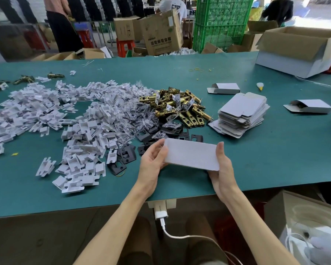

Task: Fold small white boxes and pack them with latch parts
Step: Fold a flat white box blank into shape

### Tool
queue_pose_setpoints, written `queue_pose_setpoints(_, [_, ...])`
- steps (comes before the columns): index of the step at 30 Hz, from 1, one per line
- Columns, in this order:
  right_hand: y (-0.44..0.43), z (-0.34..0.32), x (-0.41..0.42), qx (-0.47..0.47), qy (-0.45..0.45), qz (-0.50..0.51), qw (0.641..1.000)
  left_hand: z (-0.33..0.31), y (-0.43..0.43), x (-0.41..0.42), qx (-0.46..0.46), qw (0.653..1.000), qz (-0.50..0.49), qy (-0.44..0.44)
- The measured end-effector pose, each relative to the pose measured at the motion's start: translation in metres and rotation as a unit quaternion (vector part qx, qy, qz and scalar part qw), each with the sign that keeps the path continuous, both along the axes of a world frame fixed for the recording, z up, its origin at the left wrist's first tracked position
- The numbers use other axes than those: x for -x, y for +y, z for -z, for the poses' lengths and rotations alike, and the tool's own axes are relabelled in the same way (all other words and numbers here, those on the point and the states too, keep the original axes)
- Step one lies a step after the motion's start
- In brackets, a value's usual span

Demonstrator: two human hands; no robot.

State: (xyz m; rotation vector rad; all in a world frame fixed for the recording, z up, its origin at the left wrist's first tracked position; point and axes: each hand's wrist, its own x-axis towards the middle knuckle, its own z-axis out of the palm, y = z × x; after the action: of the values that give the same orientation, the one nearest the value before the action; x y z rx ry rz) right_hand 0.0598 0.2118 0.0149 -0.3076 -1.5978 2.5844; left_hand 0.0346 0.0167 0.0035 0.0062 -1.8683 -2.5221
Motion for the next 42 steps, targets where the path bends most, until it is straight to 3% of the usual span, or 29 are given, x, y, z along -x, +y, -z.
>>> queue_pose_setpoints(4, [0.000,0.002,0.000,0.013,0.046,-0.005,0.999,0.001,0.000,0.000,-0.008,0.999,-0.034,0.013])
queue_pose_setpoints(10, [-0.003,0.007,-0.001,-0.107,0.088,-0.048,0.989,0.000,0.000,0.000,-0.014,0.999,-0.045,-0.003])
queue_pose_setpoints(19, [-0.003,0.008,0.000,-0.041,0.042,0.003,0.998,0.001,-0.001,0.000,-0.008,1.000,-0.015,-0.003])
queue_pose_setpoints(27, [0.004,0.010,0.001,0.010,0.033,-0.015,0.999,-0.002,0.000,-0.002,-0.025,1.000,-0.013,0.002])
queue_pose_setpoints(42, [0.005,0.015,-0.002,-0.055,0.054,-0.047,0.996,0.003,0.000,0.000,-0.029,0.999,-0.039,-0.003])
